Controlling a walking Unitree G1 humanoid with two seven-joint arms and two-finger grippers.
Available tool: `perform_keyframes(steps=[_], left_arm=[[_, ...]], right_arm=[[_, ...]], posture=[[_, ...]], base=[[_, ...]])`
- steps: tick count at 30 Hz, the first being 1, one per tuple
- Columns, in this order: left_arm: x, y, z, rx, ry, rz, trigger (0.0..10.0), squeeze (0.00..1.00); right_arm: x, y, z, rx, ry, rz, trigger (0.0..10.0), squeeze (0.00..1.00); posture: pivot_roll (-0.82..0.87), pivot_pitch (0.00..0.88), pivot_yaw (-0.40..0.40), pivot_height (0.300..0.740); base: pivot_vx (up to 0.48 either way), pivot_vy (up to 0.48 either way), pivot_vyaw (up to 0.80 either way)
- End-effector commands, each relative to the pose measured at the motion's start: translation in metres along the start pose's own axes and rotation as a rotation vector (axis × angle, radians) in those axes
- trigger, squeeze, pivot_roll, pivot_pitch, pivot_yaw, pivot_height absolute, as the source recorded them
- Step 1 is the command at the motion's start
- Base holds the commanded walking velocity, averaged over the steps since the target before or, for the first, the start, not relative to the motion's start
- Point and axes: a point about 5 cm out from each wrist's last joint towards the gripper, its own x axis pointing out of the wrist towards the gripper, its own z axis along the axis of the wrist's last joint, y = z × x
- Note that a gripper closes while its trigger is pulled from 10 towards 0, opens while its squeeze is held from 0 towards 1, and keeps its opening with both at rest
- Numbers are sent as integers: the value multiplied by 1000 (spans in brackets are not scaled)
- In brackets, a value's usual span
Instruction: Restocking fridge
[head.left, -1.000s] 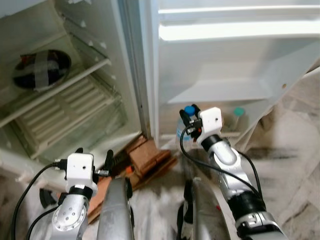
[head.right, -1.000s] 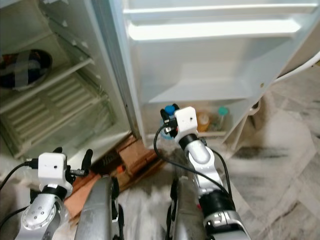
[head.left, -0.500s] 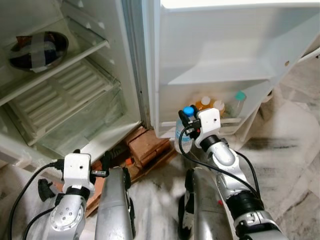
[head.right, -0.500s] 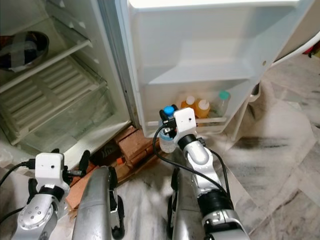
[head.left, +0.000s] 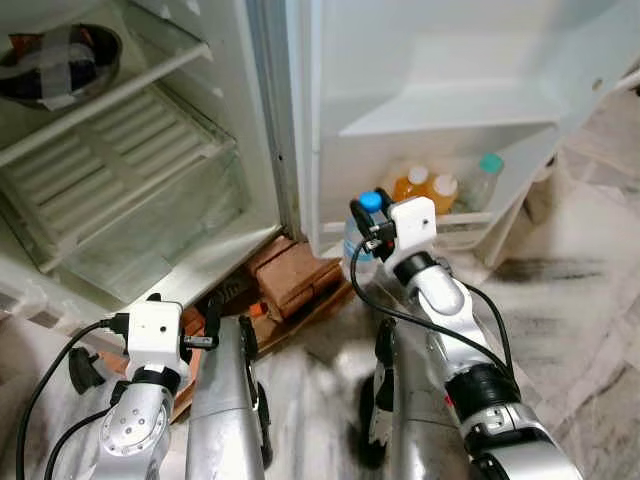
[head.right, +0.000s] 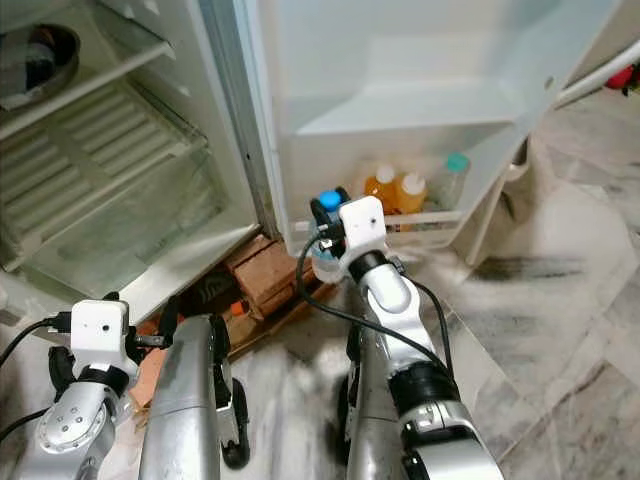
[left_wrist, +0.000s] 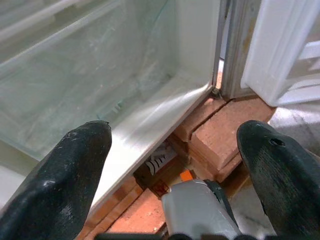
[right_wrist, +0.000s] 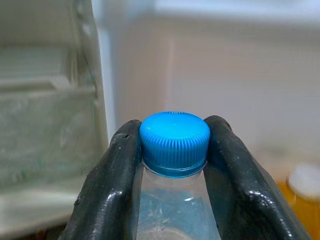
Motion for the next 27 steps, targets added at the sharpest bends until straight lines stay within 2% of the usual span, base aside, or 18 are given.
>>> perform_keyframes(steps=[1, 3, 5, 8, 14, 22, 27], left_arm=[[-2, 1, 0, 1, 7, -3, 10000, 0], [-1, 1, 1, 2, 6, -3, 10000, 0], [-1, 1, 2, 3, 3, -3, 10000, 0], [-3, 2, 3, 3, 3, 2, 10000, 0], [-11, 5, 2, 4, 18, 13, 10000, 0], [-15, 5, 2, 5, 24, 15, 10000, 0], [-13, 4, 3, 6, 25, 5, 10000, 0]], right_arm=[[8, 2, 10, -31, -50, 7, 10000, 0], [12, 2, 13, -45, -63, 7, 10000, 0], [27, 0, 25, -72, -103, 1, 10000, 0], [39, -1, 35, -93, -126, 0, 10000, 0], [51, 2, 41, -133, -138, 15, 10000, 0], [53, 3, 39, -144, -135, 15, 10000, 0], [49, 2, 31, -158, -122, 12, 10000, 0]], posture=[[197, 241, 21, 519], [199, 244, 21, 519], [205, 251, 22, 519], [219, 268, 20, 519], [241, 291, 18, 519], [240, 303, 18, 519], [236, 312, 24, 519]], base=[[0, 0, 0], [0, 0, 0], [0, 0, 0], [0, 0, 0], [0, 59, 0], [0, 360, 0], [0, 0, 0]])
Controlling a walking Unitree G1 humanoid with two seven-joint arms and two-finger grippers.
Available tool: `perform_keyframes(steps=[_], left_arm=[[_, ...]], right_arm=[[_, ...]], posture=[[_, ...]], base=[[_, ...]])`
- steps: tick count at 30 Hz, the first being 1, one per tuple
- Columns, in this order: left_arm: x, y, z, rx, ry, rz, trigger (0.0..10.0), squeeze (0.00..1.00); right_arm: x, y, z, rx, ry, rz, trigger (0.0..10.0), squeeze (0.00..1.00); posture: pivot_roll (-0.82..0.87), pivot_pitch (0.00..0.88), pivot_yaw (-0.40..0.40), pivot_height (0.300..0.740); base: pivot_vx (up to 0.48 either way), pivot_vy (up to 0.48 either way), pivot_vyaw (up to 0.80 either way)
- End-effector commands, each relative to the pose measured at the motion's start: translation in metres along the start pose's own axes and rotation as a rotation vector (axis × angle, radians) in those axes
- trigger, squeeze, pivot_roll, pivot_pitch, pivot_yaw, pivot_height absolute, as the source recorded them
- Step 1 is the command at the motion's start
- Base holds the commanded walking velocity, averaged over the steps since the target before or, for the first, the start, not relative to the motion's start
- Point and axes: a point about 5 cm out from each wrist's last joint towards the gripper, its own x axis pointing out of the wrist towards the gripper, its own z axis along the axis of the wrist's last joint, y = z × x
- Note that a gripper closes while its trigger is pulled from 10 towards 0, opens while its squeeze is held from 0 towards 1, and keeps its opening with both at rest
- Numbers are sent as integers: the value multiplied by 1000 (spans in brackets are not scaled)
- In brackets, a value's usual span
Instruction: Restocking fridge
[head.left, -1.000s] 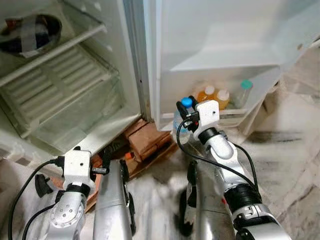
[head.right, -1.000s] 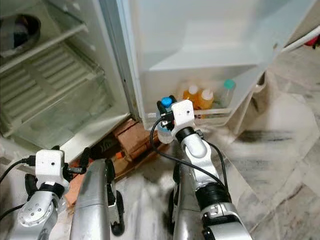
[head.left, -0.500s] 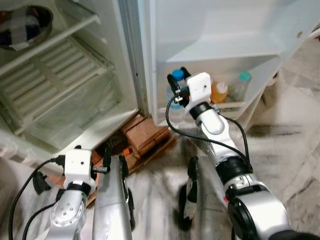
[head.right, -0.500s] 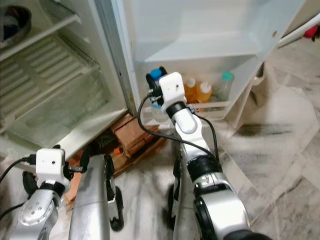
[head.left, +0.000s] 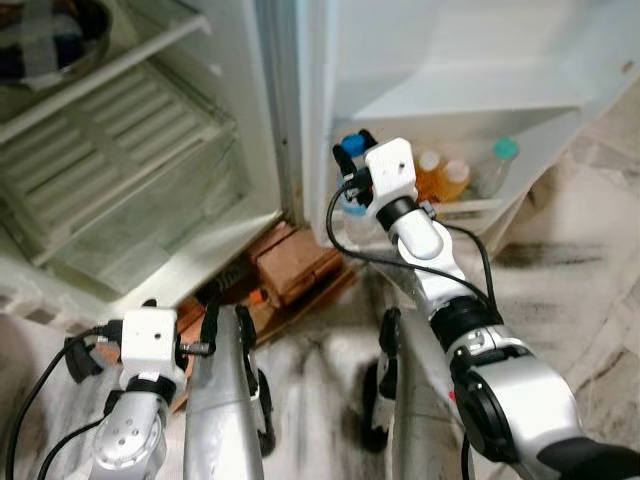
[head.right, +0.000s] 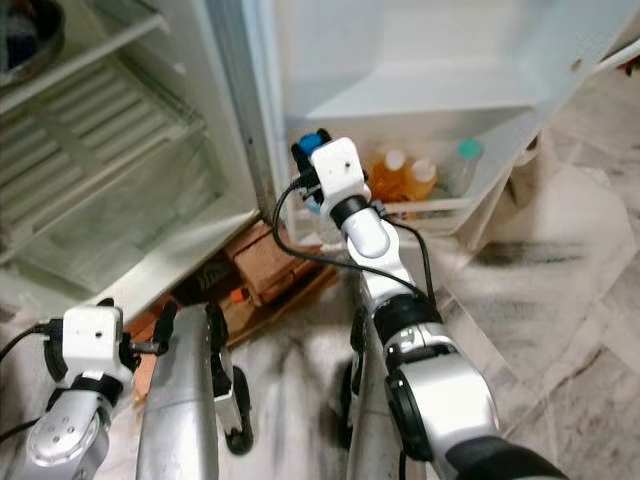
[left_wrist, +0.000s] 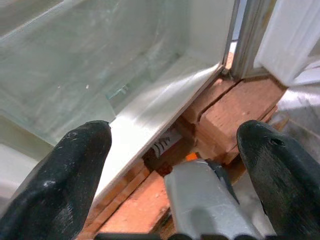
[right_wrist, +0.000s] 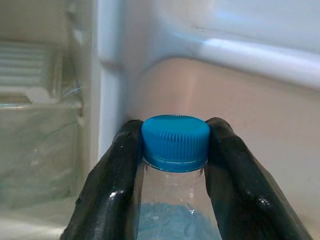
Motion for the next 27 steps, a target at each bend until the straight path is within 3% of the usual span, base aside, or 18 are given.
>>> perform_keyframes(steps=[1, 20, 27], left_arm=[[-2, -1, 0, 0, 9, -10, 10000, 0], [-17, 2, 2, 2, 30, -8, 10000, 0], [-23, 6, 3, 12, 50, -16, 10000, 0]], right_arm=[[5, 4, 9, -29, -50, 29, 10000, 0], [0, 4, 1, -73, -34, 32, 10000, 0], [15, 6, 27, -71, -139, 44, 10000, 0]], posture=[[237, 314, 26, 519], [269, 383, 50, 519], [286, 403, 74, 519]], base=[[0, 0, 0], [0, 0, 0], [0, 0, 0]])
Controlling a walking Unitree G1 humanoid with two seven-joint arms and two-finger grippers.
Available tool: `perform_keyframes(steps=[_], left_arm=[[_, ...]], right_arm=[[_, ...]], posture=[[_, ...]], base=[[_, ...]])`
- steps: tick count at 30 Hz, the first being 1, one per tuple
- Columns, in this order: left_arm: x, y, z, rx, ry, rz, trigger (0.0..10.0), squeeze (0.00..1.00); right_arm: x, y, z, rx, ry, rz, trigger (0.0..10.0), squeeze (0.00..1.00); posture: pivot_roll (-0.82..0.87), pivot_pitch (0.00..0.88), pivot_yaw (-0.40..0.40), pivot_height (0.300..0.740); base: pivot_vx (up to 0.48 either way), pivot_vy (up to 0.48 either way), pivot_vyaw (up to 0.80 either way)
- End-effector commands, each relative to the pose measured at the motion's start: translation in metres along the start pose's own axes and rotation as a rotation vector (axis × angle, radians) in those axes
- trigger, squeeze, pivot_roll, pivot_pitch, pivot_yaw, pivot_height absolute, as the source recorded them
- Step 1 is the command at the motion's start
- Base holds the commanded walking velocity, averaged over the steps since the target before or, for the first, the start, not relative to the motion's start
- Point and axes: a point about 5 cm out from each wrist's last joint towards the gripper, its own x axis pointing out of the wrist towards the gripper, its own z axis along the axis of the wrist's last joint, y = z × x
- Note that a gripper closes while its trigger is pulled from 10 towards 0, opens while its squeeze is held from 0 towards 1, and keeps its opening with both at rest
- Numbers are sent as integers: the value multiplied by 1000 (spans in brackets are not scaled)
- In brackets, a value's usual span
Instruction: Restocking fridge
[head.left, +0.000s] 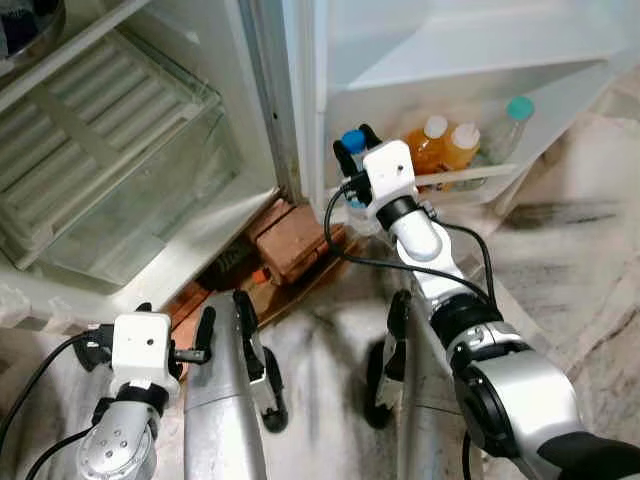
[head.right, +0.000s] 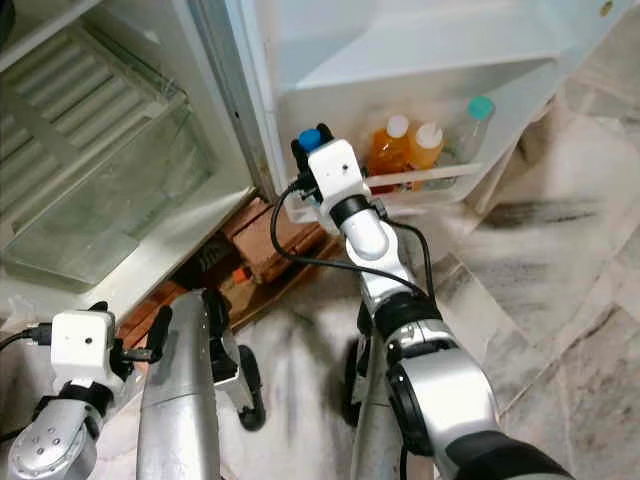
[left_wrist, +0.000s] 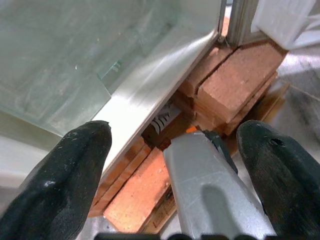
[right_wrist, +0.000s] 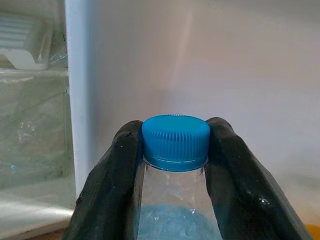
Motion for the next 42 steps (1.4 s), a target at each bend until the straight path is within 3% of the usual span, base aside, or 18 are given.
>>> perform_keyframes(steps=[1, 12, 20, 27, 29, 34, 36, 42], left_arm=[[-5, 4, -1, 8, 23, 1, 10000, 0], [-5, 0, -3, 2, 34, -12, 10000, 0], [0, 0, -3, -3, 30, -12, 10000, 0], [5, -2, -3, -3, 22, -20, 10000, 0], [5, -2, -2, -2, 20, -22, 10000, 0], [3, 0, -3, 2, 24, -17, 10000, 0], [2, 1, -3, 4, 24, -17, 10000, 0], [0, 2, -2, 8, 24, -13, 10000, 0]], right_arm=[[13, 3, 24, 3, -113, 11, 10000, 0], [29, -10, 76, 6, -331, -43, 10000, 0], [25, -20, 111, 23, -450, -58, 10000, 0], [18, -19, 119, -78, -509, -45, 10000, 0], [16, -17, 120, -155, -540, -33, 10000, 0], [12, -11, 119, -238, -555, -18, 10000, 0], [9, -4, 115, -321, -575, 19, 10000, 0], [11, -3, 137, -310, -651, -8, 10000, 0]], posture=[[286, 405, 77, 519], [272, 408, 72, 519], [257, 388, 65, 519], [251, 382, 71, 519], [260, 380, 73, 519], [269, 380, 75, 519], [278, 381, 77, 519], [286, 384, 83, 519]], base=[[0, 0, 0], [0, 0, 0], [0, 0, 0], [0, 0, 0], [0, 0, 0], [0, 0, 0], [0, 0, 0], [0, 0, 0]])
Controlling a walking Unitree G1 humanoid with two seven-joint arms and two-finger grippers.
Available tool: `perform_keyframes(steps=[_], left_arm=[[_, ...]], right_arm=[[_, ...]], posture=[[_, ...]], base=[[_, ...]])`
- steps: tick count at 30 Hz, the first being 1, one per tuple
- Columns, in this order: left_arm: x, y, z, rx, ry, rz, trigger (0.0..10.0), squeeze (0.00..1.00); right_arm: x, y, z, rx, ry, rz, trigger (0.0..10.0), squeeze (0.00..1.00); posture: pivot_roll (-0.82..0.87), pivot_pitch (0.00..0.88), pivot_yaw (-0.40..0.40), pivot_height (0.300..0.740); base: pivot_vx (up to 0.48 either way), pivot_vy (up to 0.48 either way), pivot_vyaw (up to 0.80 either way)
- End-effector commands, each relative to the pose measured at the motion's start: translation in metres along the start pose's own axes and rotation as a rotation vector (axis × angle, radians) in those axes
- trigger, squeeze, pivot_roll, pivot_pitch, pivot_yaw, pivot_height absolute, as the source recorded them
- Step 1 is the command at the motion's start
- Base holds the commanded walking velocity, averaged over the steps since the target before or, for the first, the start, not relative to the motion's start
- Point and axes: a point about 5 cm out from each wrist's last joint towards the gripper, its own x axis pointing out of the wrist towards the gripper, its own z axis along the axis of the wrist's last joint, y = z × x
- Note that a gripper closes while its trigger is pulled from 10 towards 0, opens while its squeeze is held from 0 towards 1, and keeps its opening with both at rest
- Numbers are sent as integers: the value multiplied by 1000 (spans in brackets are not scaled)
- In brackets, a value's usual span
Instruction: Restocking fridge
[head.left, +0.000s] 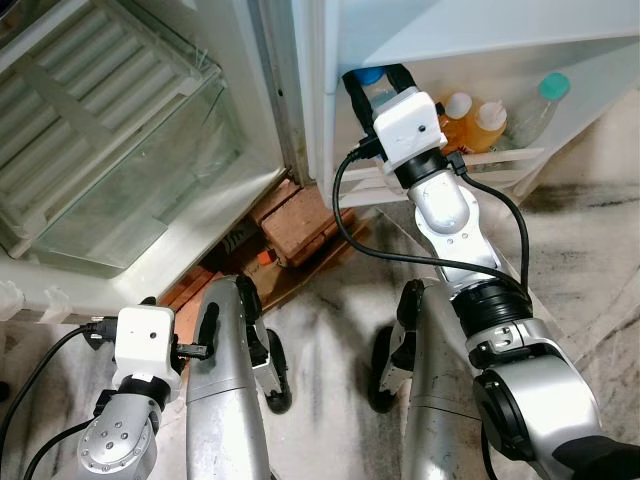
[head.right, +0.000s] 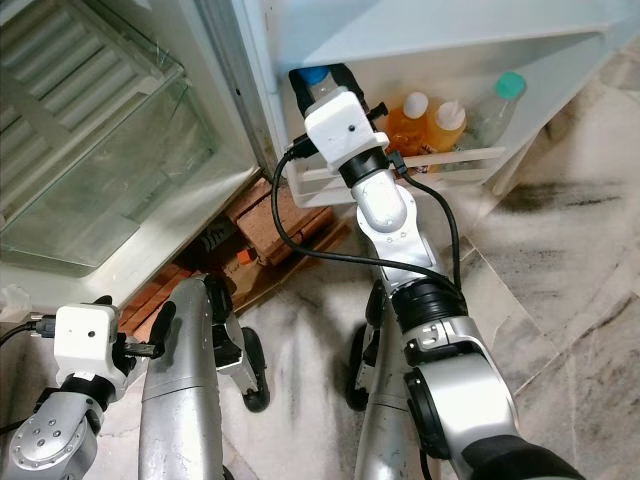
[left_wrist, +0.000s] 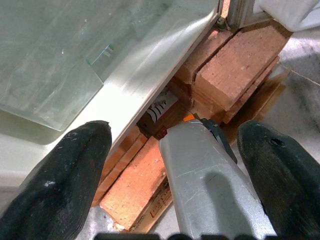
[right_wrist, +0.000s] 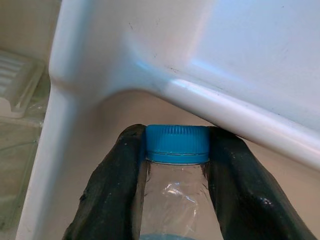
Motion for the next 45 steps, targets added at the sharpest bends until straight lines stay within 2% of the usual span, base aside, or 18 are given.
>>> perform_keyframes(steps=[1, 10, 12, 15, 17, 19, 20, 21, 22, 24, 25, 26, 28, 37, 45], left_arm=[[-7, 5, -6, 8, 35, 14, 10000, 0], [-2, 2, -6, 9, 31, 3, 10000, 0], [-1, 2, -6, 9, 27, 3, 10000, 0], [1, 3, -5, 11, 24, 6, 10000, 0], [2, 4, -5, 11, 22, 8, 10000, 0], [4, 4, -5, 11, 20, 7, 10000, 0], [4, 4, -5, 11, 20, 7, 10000, 0], [4, 4, -5, 11, 19, 7, 10000, 0], [5, 3, -5, 11, 19, 4, 10000, 0], [6, 1, -6, 11, 20, -2, 10000, 0], [6, 1, -6, 11, 20, -2, 10000, 0], [8, 1, -6, 12, 20, -5, 10000, 0], [10, 2, -6, 13, 19, -7, 10000, 0], [18, 2, -4, 20, 3, -21, 10000, 0], [18, 4, -4, 22, -3, -16, 10000, 0]], right_arm=[[25, -4, 75, -48, -392, -24, 10000, 0], [33, -19, 106, -32, -493, -94, 10000, 0], [35, -23, 119, -22, -530, -106, 10000, 0], [33, -23, 127, 6, -547, -106, 10000, 0], [27, -17, 121, 25, -517, -86, 10000, 0], [10, -1, 102, 80, -411, -29, 10000, 0], [10, -1, 102, 80, -411, -29, 10000, 0], [3, 4, 95, 94, -375, -8, 10000, 0], [-12, 17, 80, 107, -298, 48, 10000, 0], [-36, 27, 61, 156, -177, 69, 10000, 0], [-36, 27, 61, 156, -177, 69, 10000, 0], [-47, 29, 56, 151, -139, 71, 10000, 0], [-53, 30, 57, 140, -130, 68, 10000, 0], [-60, 34, 61, 141, -109, 85, 10000, 0], [-52, 29, 75, 71, -227, 93, 10000, 0]], posture=[[285, 384, 85, 519], [276, 373, 87, 519], [274, 371, 87, 519], [268, 359, 87, 519], [262, 355, 84, 519], [256, 351, 83, 519], [256, 351, 83, 519], [255, 350, 84, 519], [251, 349, 84, 519], [243, 344, 88, 519], [243, 344, 88, 519], [239, 341, 94, 519], [234, 337, 99, 519], [225, 319, 110, 519], [231, 316, 110, 519]], base=[[0, 0, 0], [0, 0, 0], [0, 0, 0], [0, 0, 0], [0, 0, 0], [0, 0, 0], [0, 0, 0], [0, 0, 0], [0, 0, 0], [0, 0, 0], [0, 0, 0], [0, 0, 0], [0, 0, 0], [0, 0, 0], [0, 0, 0]])
